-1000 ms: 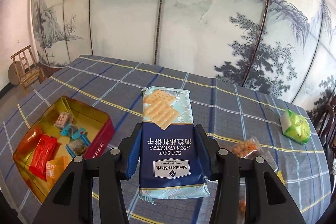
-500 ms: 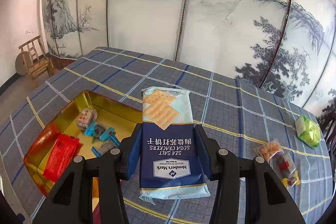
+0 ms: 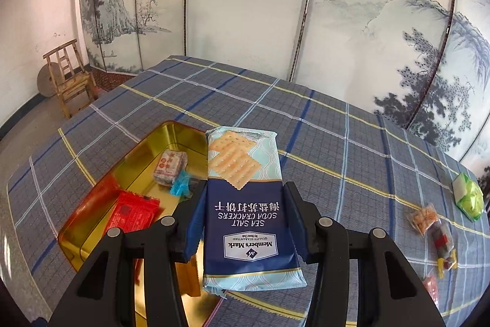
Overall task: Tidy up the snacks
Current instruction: 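Carry the soda crackers packet over the tin and open the right gripper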
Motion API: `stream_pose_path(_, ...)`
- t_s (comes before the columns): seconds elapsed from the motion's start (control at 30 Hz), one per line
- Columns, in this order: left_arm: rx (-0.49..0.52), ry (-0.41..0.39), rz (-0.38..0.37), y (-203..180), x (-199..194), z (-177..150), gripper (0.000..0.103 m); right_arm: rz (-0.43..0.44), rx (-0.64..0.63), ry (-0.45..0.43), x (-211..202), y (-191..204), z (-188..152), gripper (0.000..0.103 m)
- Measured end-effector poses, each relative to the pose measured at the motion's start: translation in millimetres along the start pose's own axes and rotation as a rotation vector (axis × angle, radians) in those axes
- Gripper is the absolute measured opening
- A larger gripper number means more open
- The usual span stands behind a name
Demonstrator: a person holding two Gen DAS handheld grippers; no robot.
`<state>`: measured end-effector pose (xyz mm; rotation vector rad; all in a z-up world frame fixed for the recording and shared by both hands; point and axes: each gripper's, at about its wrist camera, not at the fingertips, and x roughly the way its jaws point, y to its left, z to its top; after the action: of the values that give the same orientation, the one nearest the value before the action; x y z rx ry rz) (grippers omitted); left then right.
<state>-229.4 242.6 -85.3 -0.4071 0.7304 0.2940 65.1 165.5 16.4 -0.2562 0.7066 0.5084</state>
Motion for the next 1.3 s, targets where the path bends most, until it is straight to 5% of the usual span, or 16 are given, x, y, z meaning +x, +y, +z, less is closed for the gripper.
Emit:
stream_pose_path(0.6,0.005,0.004,0.034,1,-2,-4,0.102,0.138,-0.026,0.099,29,49,-17,0.05)
stream_pose_path(1.1,0.069,0.022,0.081,-16,-3,-5,0.102,0.209,0.008,0.155,54,48,-21,0.054)
stream_pose_path(1.3,0.107,0.007,0.098,-28,-9,-2,0.102,0.334,0.102,-0.019,10,-3,-22,0.061)
